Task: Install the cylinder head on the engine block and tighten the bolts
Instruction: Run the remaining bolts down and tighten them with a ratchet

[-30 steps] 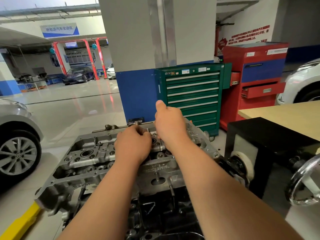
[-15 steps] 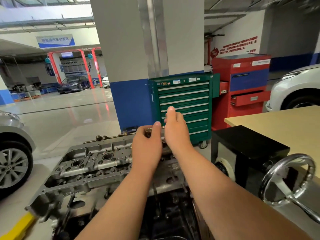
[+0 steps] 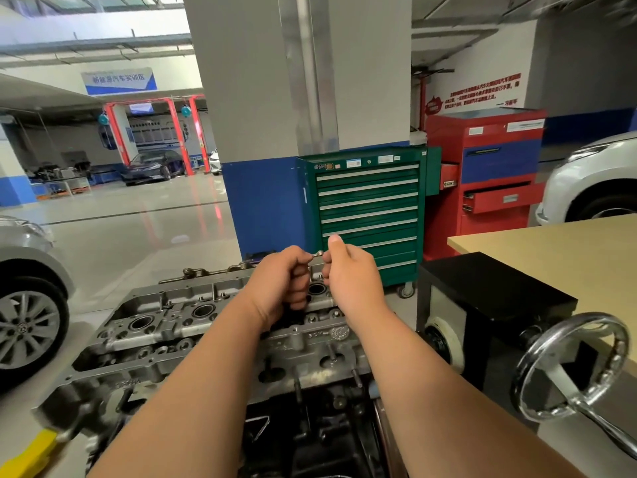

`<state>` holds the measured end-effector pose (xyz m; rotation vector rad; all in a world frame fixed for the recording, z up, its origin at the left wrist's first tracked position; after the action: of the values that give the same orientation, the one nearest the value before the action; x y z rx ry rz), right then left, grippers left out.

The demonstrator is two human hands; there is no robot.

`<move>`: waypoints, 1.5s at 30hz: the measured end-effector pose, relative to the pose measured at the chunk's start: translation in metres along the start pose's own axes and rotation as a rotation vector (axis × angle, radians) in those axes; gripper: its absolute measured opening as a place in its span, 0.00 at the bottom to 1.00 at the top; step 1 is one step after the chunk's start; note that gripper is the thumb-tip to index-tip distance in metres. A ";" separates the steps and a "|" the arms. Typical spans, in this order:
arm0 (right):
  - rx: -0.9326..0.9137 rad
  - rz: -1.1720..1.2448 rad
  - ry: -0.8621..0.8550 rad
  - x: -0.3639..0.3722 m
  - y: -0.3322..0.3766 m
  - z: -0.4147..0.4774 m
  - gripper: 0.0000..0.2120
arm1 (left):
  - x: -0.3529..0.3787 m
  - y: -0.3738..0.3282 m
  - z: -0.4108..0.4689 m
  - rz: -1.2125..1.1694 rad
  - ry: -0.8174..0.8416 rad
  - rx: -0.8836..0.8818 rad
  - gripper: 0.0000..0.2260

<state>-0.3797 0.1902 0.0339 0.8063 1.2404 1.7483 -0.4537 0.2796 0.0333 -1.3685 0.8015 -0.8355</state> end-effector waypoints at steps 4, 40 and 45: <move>0.001 0.022 0.011 -0.002 -0.001 0.000 0.19 | -0.008 -0.001 -0.005 0.104 -0.296 0.019 0.21; -0.094 -0.022 -0.074 -0.005 0.005 -0.008 0.21 | -0.003 -0.012 -0.008 0.242 -0.503 0.094 0.16; -0.114 -0.055 -0.069 -0.004 0.005 -0.007 0.20 | -0.002 -0.008 0.004 -0.036 -0.030 -0.078 0.18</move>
<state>-0.3852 0.1829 0.0366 0.7531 1.0965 1.7162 -0.4519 0.2828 0.0415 -1.4652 0.7953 -0.8163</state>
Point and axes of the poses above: each hand's wrist, its own z-axis towards the middle knuckle, its own x-axis out of the palm, y = z × x, the point moved 6 cm from there along z, towards the middle knuckle, and after that the axes turned 4 degrees about z, right-handed, at the moved point
